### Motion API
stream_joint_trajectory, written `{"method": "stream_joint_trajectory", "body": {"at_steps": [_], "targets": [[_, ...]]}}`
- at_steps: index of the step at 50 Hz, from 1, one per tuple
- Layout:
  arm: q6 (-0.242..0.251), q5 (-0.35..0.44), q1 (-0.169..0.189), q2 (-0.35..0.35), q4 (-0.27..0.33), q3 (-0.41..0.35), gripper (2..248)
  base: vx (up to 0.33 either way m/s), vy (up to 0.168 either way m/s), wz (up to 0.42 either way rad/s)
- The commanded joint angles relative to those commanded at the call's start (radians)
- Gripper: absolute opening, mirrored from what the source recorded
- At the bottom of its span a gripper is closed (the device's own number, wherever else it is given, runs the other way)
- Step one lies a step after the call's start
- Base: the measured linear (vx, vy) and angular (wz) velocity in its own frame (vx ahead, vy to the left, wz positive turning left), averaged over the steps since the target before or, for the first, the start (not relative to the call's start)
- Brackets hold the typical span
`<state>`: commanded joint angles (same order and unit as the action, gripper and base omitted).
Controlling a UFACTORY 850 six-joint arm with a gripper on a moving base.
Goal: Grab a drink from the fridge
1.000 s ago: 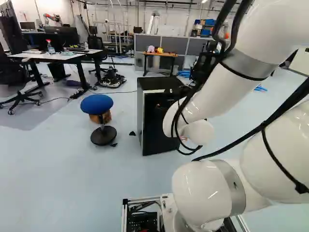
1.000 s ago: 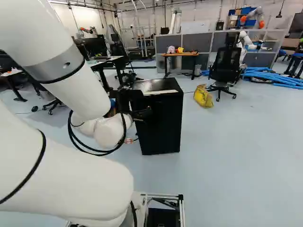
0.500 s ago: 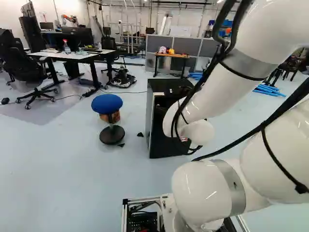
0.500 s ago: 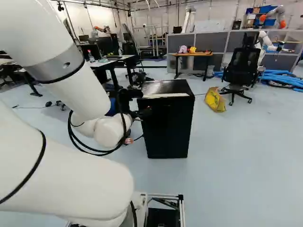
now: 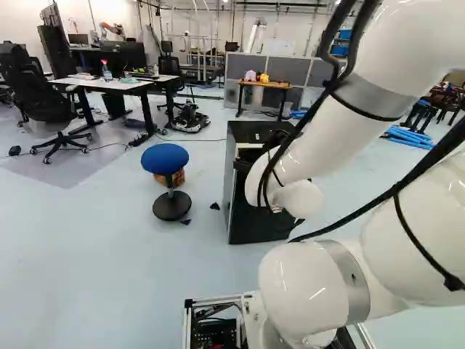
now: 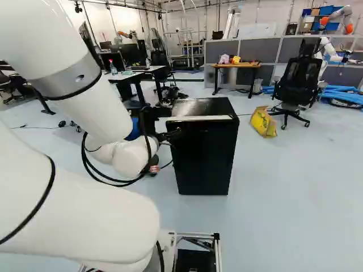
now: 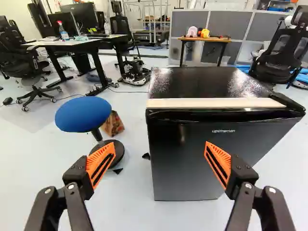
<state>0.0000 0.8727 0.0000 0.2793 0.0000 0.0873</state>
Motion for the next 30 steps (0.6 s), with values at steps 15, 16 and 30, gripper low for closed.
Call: {"method": "stream_joint_trajectory", "body": {"at_steps": [15,16,30], "targets": [[0.000,0.000,0.000,0.000,0.000,0.000,247,0.021,0.001,-0.001],[0.000,0.000,0.000,0.000,0.000,0.000,247,0.000,0.000,0.000],[0.000,0.000,-0.010,-0.009,-0.008,0.008,247,0.000,0.000,0.000]]}}
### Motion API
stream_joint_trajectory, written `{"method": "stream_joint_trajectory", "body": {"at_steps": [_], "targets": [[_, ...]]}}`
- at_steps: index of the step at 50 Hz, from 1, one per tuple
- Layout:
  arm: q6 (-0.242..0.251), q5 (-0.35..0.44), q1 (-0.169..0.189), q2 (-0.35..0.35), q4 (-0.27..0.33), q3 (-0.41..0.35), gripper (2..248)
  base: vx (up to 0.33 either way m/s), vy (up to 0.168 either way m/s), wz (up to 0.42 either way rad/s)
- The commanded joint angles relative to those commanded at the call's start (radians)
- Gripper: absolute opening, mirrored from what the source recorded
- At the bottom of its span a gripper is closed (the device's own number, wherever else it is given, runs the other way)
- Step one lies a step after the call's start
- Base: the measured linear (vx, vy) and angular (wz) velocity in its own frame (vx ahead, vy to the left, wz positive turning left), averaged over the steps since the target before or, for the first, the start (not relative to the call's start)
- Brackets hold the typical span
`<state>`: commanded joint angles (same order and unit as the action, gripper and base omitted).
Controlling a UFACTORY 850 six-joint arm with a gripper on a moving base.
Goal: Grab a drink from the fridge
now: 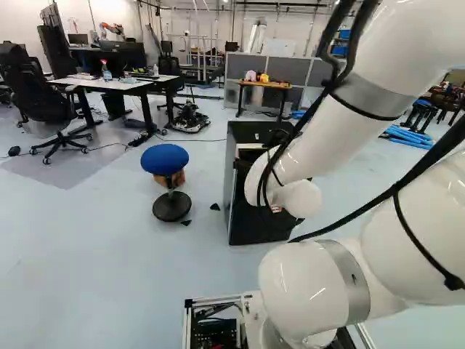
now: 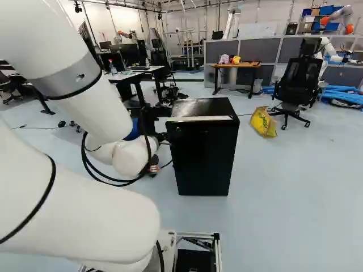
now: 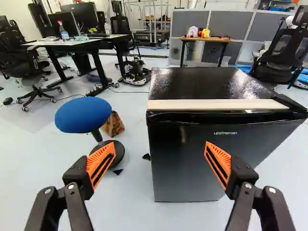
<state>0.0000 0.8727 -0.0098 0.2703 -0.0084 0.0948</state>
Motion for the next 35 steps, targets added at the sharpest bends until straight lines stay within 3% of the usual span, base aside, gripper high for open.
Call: {"method": "stream_joint_trajectory", "body": {"at_steps": [19,35], "targets": [[0.000,0.000,-0.037,-0.040,-0.077,0.034,247,0.000,0.000,0.000],[0.000,0.000,-0.083,-0.073,-0.188,0.064,247,0.000,0.000,0.000]]}}
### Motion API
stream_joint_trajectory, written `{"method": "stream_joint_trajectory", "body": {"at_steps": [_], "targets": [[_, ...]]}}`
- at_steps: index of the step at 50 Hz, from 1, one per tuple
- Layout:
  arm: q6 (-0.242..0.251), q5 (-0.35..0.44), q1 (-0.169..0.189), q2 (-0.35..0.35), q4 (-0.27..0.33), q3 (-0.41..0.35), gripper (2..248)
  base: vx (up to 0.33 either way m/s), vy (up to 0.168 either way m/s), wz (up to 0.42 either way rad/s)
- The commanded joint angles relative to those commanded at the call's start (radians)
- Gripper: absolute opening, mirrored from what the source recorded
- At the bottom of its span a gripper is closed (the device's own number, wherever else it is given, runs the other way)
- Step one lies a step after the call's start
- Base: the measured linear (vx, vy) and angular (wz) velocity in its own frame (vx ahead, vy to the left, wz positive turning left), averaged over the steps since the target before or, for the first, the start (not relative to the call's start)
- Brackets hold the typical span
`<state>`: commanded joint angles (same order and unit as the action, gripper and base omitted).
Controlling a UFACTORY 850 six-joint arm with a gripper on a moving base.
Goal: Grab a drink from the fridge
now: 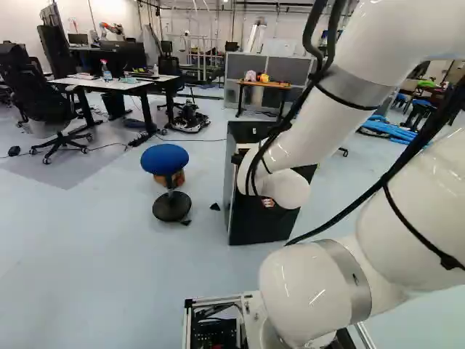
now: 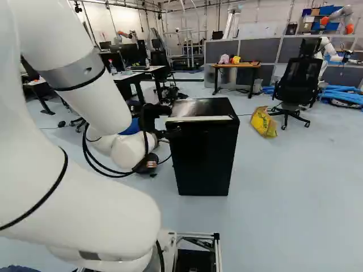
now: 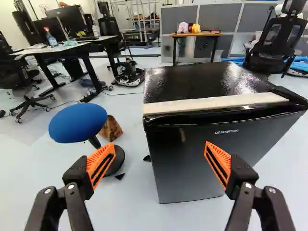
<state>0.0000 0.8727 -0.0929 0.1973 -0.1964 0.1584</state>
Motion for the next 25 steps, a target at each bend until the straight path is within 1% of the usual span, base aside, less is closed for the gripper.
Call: {"method": "stream_joint_trajectory", "body": {"at_steps": [10,25], "targets": [[0.000,0.000,-0.038,-0.022,-0.077,0.016,247,0.000,0.000,0.000],[0.000,0.001,-0.097,-0.093,-0.191,0.045,247,0.000,0.000,0.000]]}}
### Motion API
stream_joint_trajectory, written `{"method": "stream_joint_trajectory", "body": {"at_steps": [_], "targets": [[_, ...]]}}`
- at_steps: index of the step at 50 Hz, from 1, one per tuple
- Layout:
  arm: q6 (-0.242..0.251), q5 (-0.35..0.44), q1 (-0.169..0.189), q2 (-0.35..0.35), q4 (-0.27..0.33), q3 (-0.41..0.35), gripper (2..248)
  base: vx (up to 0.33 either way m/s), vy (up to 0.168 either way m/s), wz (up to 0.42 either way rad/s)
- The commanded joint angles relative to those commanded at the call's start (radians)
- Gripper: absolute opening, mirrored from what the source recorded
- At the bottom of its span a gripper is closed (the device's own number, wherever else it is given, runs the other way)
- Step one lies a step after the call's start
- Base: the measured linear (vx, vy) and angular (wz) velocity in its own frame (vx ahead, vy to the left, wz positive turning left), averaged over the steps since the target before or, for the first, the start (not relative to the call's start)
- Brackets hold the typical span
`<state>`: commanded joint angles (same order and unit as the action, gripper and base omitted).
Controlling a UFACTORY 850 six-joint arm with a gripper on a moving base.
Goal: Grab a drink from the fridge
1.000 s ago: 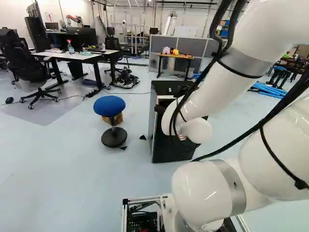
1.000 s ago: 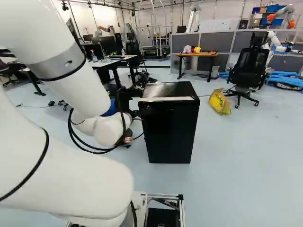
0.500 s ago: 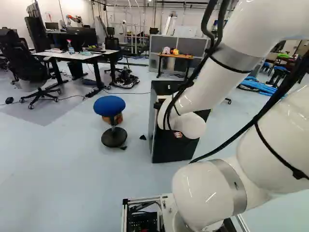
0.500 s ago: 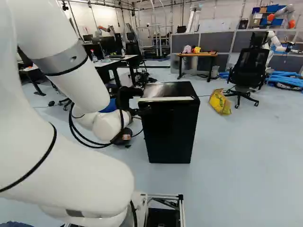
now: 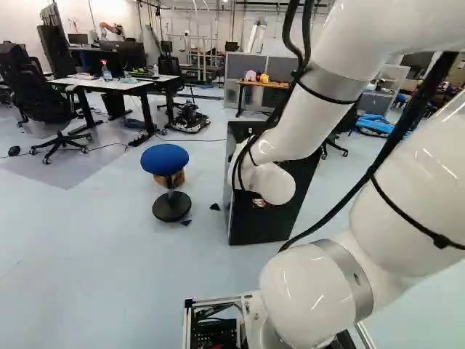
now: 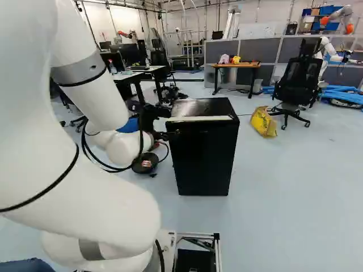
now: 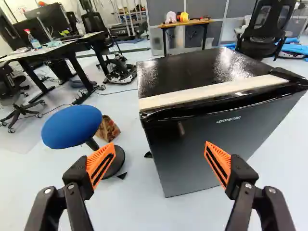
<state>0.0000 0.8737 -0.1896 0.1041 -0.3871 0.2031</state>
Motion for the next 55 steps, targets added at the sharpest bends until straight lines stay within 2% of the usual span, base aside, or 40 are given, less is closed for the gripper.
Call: {"method": "stream_joint_trajectory", "body": {"at_steps": [18,34,55], "targets": [[0.000,0.027,-0.070,-0.096,-0.116,0.040,247,0.000,0.000,0.000],[0.000,0.088,-0.118,-0.180,-0.179,0.079,247,0.000,0.000,0.000],[0.000,0.186,-0.152,-0.291,-0.250,0.134,247,0.000,0.000,0.000]]}}
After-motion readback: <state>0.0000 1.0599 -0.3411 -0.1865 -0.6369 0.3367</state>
